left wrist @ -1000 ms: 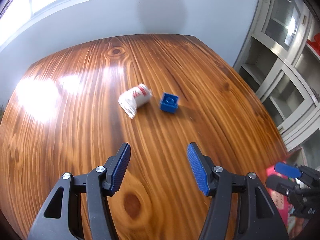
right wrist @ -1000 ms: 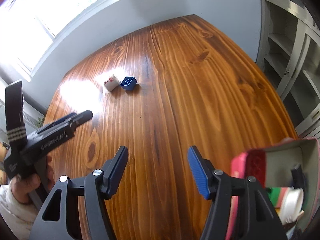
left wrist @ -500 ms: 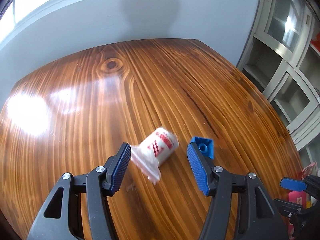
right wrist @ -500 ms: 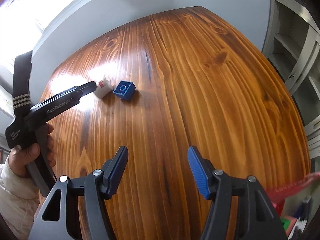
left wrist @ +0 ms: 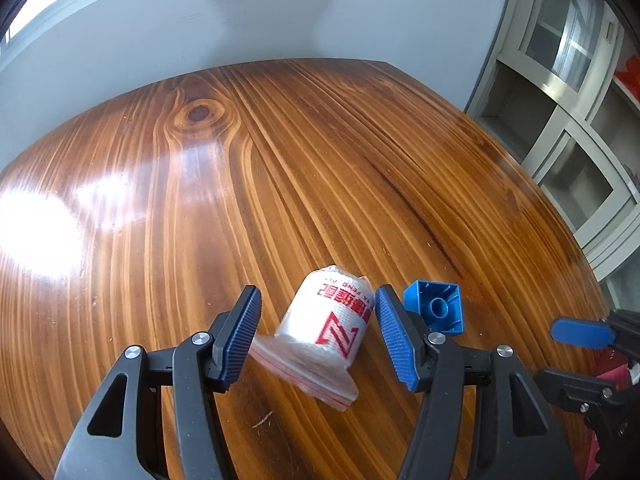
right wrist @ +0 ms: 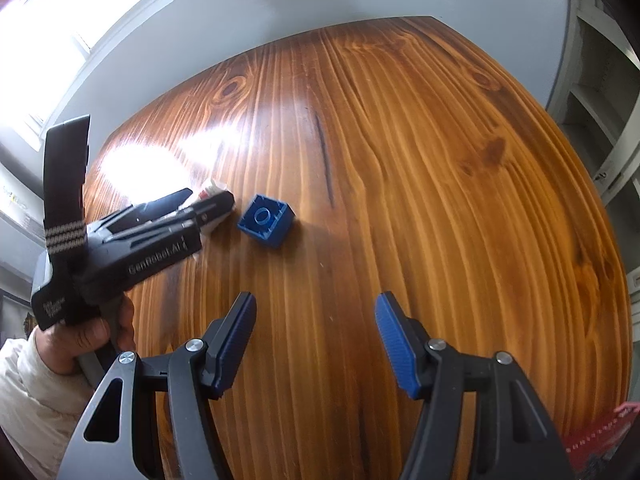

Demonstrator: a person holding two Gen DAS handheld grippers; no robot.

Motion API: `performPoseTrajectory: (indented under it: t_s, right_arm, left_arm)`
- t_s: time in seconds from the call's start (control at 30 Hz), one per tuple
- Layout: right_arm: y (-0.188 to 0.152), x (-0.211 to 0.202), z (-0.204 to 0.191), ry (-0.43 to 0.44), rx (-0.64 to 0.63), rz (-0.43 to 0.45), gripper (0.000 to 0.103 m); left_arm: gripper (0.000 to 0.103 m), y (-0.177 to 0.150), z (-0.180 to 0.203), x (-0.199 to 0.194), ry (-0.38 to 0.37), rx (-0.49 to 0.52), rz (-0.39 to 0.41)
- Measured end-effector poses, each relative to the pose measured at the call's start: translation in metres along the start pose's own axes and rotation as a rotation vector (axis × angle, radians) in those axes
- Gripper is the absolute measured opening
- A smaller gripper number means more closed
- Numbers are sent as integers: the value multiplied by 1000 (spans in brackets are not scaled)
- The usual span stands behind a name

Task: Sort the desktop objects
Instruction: 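Grasp the white-red packet with the left gripper while the right grasps the blue block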

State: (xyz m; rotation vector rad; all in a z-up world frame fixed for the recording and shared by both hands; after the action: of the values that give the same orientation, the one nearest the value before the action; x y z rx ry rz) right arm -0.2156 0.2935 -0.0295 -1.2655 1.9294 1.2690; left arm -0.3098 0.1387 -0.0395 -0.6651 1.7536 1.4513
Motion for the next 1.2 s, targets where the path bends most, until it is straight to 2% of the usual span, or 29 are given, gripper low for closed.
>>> performPoseTrajectory:
  t_s: [0.07,0.17,0.73,0.77,0.87,0.9,1.03,1.2]
  right_arm:
    - [5,5,-2,-1,-12,4,66]
    - [11,13,-3,-3,-25,7,66]
    - [36,70,-21,-15,-112,-34,66]
    - [36,71,-20,-17,-115,-36,65]
    - [35,77,-22,-26,-136,-46,54]
    - [35,78,-23,-32,-148,-49,49]
    - [30,74,-24,-36,-157,-50,49]
    - [16,46,-21,-36,-151,-26,49]
  left_arm:
    - [62,-2,-1,-1,-8,-7,1]
    - [42,-2,-3,-2,-23,-23,-3]
    - [40,-10,-29,-39,-15,-115,40]
    - [40,-11,-29,-40,-14,-119,40]
    - [40,-14,-29,-43,-9,-125,36]
    - [40,-15,-29,-44,-6,-128,34]
    - [40,-16,-29,-47,5,-143,28]
    - [40,-19,-22,-60,10,-144,33]
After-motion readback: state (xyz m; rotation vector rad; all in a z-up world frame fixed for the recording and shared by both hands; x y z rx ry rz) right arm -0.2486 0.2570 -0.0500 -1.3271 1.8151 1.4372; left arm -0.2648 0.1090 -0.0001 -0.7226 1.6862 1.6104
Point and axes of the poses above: each gripper's, at about its wrist camera, not at the fingertips, and x roughly the way its jaws point, z to its right, y to its top, the point moved 7 cm from there along x, roughly the way its jaws point, and after that the axes turned 14 degrees about y, right-handed, at the moved point
